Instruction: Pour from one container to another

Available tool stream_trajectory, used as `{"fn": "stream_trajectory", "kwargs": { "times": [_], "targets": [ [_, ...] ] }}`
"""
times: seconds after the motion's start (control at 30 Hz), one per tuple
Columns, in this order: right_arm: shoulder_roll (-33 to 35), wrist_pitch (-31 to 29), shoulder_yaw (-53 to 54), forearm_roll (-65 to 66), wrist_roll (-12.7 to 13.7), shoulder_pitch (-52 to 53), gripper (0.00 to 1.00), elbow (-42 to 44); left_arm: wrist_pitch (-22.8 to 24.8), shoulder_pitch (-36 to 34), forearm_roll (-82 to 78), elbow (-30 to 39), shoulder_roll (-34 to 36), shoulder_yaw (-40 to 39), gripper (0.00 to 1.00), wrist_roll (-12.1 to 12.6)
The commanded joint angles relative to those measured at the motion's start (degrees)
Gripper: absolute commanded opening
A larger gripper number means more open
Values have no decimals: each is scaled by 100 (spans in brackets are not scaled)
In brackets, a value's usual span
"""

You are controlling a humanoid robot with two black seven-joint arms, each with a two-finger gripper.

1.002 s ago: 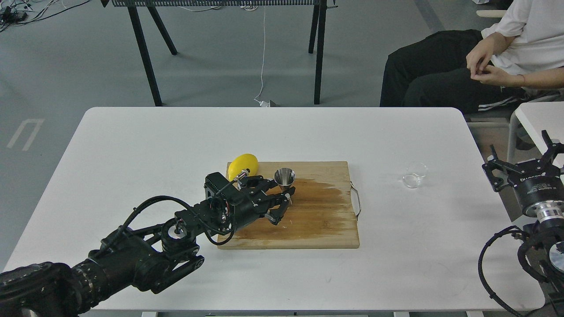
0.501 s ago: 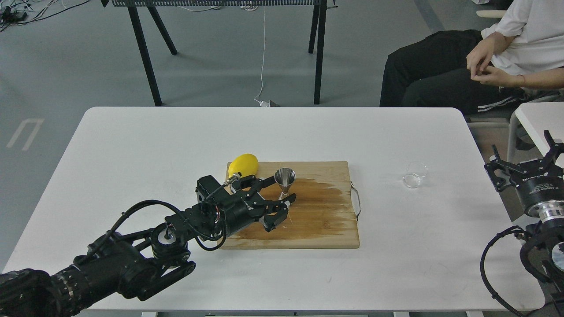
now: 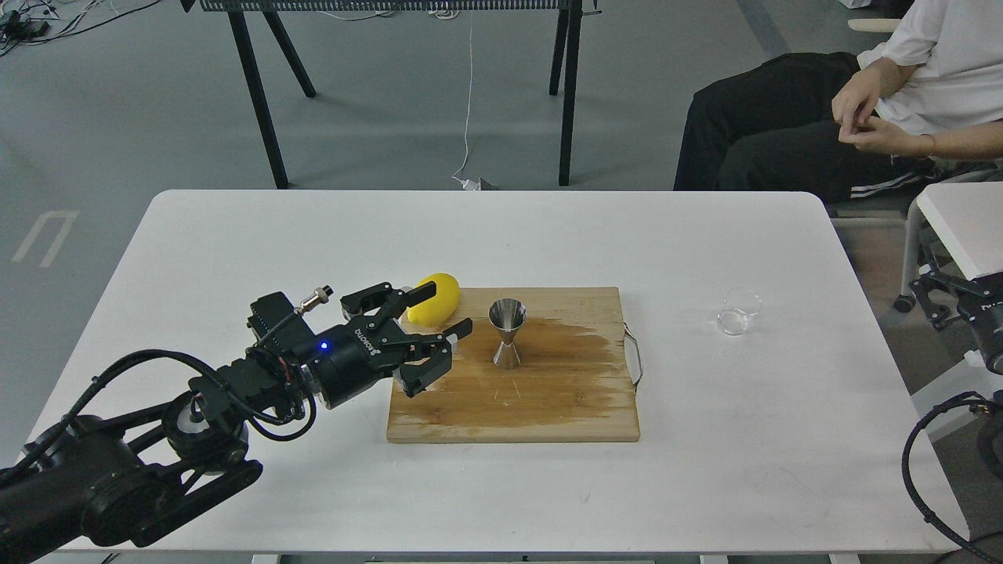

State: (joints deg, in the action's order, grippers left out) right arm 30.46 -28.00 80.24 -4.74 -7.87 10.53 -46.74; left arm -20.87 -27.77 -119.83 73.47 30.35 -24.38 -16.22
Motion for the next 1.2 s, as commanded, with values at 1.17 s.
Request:
{"fn": "stream_trajectory", "kwargs": {
  "times": [1.17],
  "targets": [
    [-558,1833,-781,-2241,910,-1169,100,-1972,4487,-185,12211,-2487,-591,-3082,100,207]
  ]
}}
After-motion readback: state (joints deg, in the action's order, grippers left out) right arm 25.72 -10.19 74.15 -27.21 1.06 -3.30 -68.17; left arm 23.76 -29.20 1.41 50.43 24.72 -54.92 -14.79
